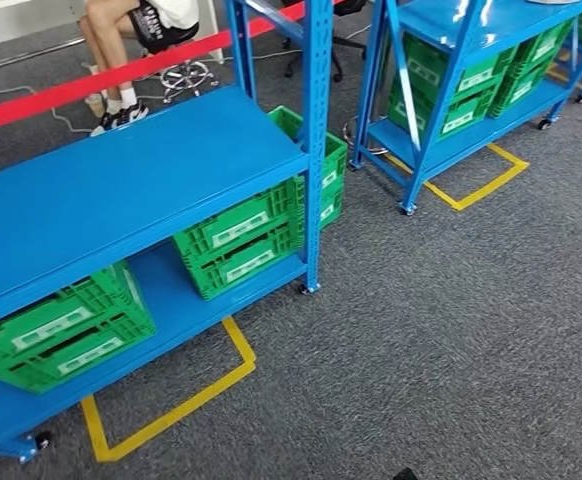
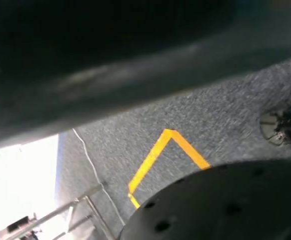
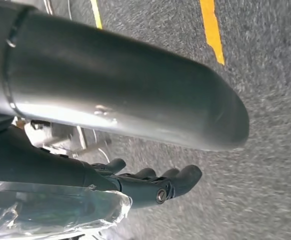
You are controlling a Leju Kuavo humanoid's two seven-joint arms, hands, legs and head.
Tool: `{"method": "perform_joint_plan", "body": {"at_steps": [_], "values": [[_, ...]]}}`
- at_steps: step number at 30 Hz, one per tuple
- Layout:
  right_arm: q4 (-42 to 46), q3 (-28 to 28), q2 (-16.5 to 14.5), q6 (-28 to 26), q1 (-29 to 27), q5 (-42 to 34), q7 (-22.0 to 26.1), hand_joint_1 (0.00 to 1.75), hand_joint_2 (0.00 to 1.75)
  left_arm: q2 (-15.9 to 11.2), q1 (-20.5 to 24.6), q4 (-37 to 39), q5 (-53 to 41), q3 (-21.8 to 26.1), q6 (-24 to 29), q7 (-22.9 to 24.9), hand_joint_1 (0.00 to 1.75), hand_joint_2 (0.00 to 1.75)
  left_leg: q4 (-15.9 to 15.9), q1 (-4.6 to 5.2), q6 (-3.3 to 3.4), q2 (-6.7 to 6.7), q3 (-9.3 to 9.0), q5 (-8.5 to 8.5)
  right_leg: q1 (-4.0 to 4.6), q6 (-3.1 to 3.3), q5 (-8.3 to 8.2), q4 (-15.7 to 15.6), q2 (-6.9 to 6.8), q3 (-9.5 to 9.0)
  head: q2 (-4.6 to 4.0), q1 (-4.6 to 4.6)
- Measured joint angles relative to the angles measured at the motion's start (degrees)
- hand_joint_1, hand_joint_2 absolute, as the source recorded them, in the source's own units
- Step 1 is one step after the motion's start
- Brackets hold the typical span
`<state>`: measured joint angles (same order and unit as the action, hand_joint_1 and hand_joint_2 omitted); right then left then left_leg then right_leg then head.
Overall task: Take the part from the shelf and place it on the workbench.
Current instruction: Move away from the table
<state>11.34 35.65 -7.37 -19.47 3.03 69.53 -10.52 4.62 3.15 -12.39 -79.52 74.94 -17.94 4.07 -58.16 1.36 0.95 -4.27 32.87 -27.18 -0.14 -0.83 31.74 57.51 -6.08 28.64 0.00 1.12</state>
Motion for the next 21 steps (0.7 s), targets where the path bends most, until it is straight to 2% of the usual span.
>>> {"method": "perform_joint_plan", "body": {"at_steps": [1, 2, 3, 4, 5, 6, 7, 8, 9, 10, 11, 12, 13, 14, 15, 16, 17, 19, 21], "values": [[0.0, 0.0, 0.0, 0.0, 0.1, 0.1, 0.1, 0.00, 0.00, 0.0, 0.0, 0.0, -0.1, 0.0, 0.0, 0.0, 0.00, 0.00, 0.3, -0.08, 0.16, 0.67, -0.08, 0.05, 0.03, -0.25, 0.11, -0.2, -0.63, -0.31, 0.00, -0.01], [0.0, 0.0, 0.0, 0.1, 0.2, 0.1, 0.2, 0.00, 0.00, -0.1, -0.1, 0.0, -0.1, 0.0, -0.1, 0.0, 0.00, 0.00, 0.6, -0.25, 0.34, 1.34, -0.24, 0.20, 0.00, -0.51, 0.45, 0.0, -0.29, -0.46, 0.00, -0.12], [0.0, -0.1, 0.0, 0.1, 0.2, 0.2, 0.3, 0.00, 0.00, -0.1, -0.2, 0.0, -0.2, 0.0, -0.2, 0.0, 0.00, 0.00, 0.9, -0.46, 0.56, 1.97, -0.43, 0.37, -0.07, -0.76, 1.21, 1.0, 0.80, -0.19, -0.01, -0.22], [0.0, -0.1, 0.0, 0.1, 0.3, 0.3, 0.4, 0.00, 0.00, -0.2, -0.2, 0.0, -0.2, 0.0, -0.2, 0.0, 0.00, 0.00, 1.2, -0.71, 0.77, 2.62, -0.65, 0.52, -0.17, -1.01, 2.50, 3.2, 2.35, 0.82, -0.01, -0.39], [0.0, -0.1, 0.0, 0.2, 0.3, 0.3, 0.5, 0.00, 0.00, -0.2, -0.2, 0.0, -0.2, -0.1, -0.2, 0.0, 0.00, 0.00, 1.3, -0.86, 0.93, 3.24, -0.70, 0.55, -0.34, -1.18, 4.15, 6.6, 4.14, 2.55, -0.01, -0.55], [0.0, -0.1, 0.0, 0.2, 0.2, 0.3, 0.5, 0.00, 0.00, -0.2, 0.0, 0.0, -0.2, -0.1, -0.3, 0.0, 0.00, 0.00, 1.3, -0.91, 1.04, 3.94, -0.69, 0.52, -0.44, -1.31, 5.77, 10.6, 5.15, 4.65, -0.01, -0.65], [0.0, -0.1, 0.0, 0.2, 0.1, 0.4, 0.5, 0.00, 0.00, -0.2, 0.0, 0.0, -0.2, -0.1, -0.3, 0.0, 0.00, 0.00, 1.3, -0.92, 1.08, 4.69, -0.72, 0.47, -0.51, -1.44, 6.80, 14.0, 5.60, 6.65, 0.00, -0.73], [0.0, -0.1, 0.0, 0.2, 0.0, 0.4, 0.5, 0.00, 0.00, -0.2, 0.1, 0.0, -0.2, -0.1, -0.3, 0.0, 0.00, 0.00, 1.3, -0.94, 1.07, 5.45, -0.79, 0.41, -0.55, -1.53, 6.72, 15.8, 5.77, 7.99, 0.00, -0.76], [0.0, -0.1, 0.0, 0.3, -0.1, 0.5, 0.5, 0.00, 0.00, -0.2, 0.0, 0.0, -0.2, -0.1, -0.3, 0.0, 0.00, 0.00, 1.3, -0.98, 0.97, 6.24, -0.92, 0.34, -0.58, -1.61, 5.49, 15.4, 5.85, 8.35, 0.00, -0.81], [0.0, 0.0, 0.0, 0.2, -0.1, 0.7, 0.5, 0.00, 0.00, -0.2, 0.0, 0.0, -0.2, -0.1, -0.3, 0.0, 0.00, 0.00, 1.2, -1.05, 0.81, 6.99, -1.12, 0.23, -0.65, -1.66, 3.23, 12.8, 6.05, 7.61, 0.00, -0.82], [0.0, 0.0, 0.0, 0.2, -0.1, 0.7, 0.5, 0.00, 0.00, -0.2, -0.1, 0.0, -0.2, -0.1, -0.3, 0.0, 0.00, 0.00, 1.2, -1.12, 0.57, 7.69, -1.33, 0.08, -0.80, -1.71, 0.72, 8.9, 6.64, 6.18, 0.00, -0.83], [0.0, 0.0, 0.0, 0.2, -0.1, 0.8, 0.6, 0.00, 0.00, -0.2, -0.1, 0.0, -0.2, -0.1, -0.3, 0.0, 0.00, 0.00, 1.1, -1.10, 0.28, 8.30, -1.43, -0.09, -0.93, -1.74, -0.99, 5.2, 7.69, 4.63, 0.00, -0.85], [0.0, 0.0, 0.0, 0.2, -0.1, 0.8, 0.6, 0.00, 0.00, -0.2, 0.0, 0.0, -0.2, -0.1, -0.3, 0.0, 0.00, 0.00, 0.9, -1.08, -0.02, 8.90, -1.40, -0.19, -1.06, -1.61, -1.98, 2.5, 8.60, 3.32, 0.00, -0.82], [0.0, -0.1, 0.0, 0.2, 0.0, 0.9, 0.6, 0.00, 0.00, -0.3, 0.0, 0.0, -0.2, -0.1, -0.3, 0.0, 0.00, 0.00, 0.8, -1.08, -0.33, 9.41, -1.25, -0.21, -1.08, -1.36, -2.15, 1.1, 9.25, 2.61, 0.00, -0.80], [0.0, -0.1, 0.0, 0.2, 0.0, 0.9, 0.6, 0.00, 0.00, -0.3, 0.0, 0.0, -0.2, -0.1, -0.3, 0.0, 0.00, 0.00, 0.7, -1.10, -0.61, 9.90, -1.05, -0.13, -0.99, -1.02, -1.92, 0.8, 9.40, 2.33, 0.00, -0.76], [0.0, -0.1, 0.0, 0.2, 0.0, 0.9, 0.6, 0.00, 0.00, -0.3, -0.1, 0.0, -0.2, -0.1, -0.3, 0.0, 0.00, 0.00, 0.7, -1.20, -0.88, 10.36, -0.88, -0.06, -0.98, -0.59, -1.98, 0.8, 8.97, 2.20, 0.00, -0.73], [0.0, -0.1, 0.0, 0.2, 0.0, 0.9, 0.5, 0.00, 0.00, -0.4, -0.2, 0.0, -0.2, -0.1, -0.3, 0.0, 0.00, 0.00, 0.5, -1.26, -1.15, 10.18, -0.78, -0.17, -0.98, -0.24, -2.05, 0.7, 8.49, 2.17, 0.00, -0.73], [0.0, -0.1, 0.0, 0.2, 0.0, 1.0, 0.5, 0.00, 0.00, -0.4, -0.3, 0.0, -0.2, -0.1, -0.3, 0.0, 0.00, 0.00, -2.0, -1.24, -1.76, 8.07, 0.45, -1.85, -1.08, 0.45, -2.09, 0.5, 7.45, 2.03, 0.00, -0.41], [0.0, 0.0, 0.0, 0.1, -0.1, 1.1, 0.6, 0.00, 0.00, -0.4, -0.1, 0.0, -0.2, -0.1, -0.4, 0.0, 0.00, 0.00, -8.7, -1.32, -2.27, 5.53, 3.86, -5.21, -0.94, 0.95, -1.91, 0.5, 6.12, 1.97, 0.00, -0.07]]}}
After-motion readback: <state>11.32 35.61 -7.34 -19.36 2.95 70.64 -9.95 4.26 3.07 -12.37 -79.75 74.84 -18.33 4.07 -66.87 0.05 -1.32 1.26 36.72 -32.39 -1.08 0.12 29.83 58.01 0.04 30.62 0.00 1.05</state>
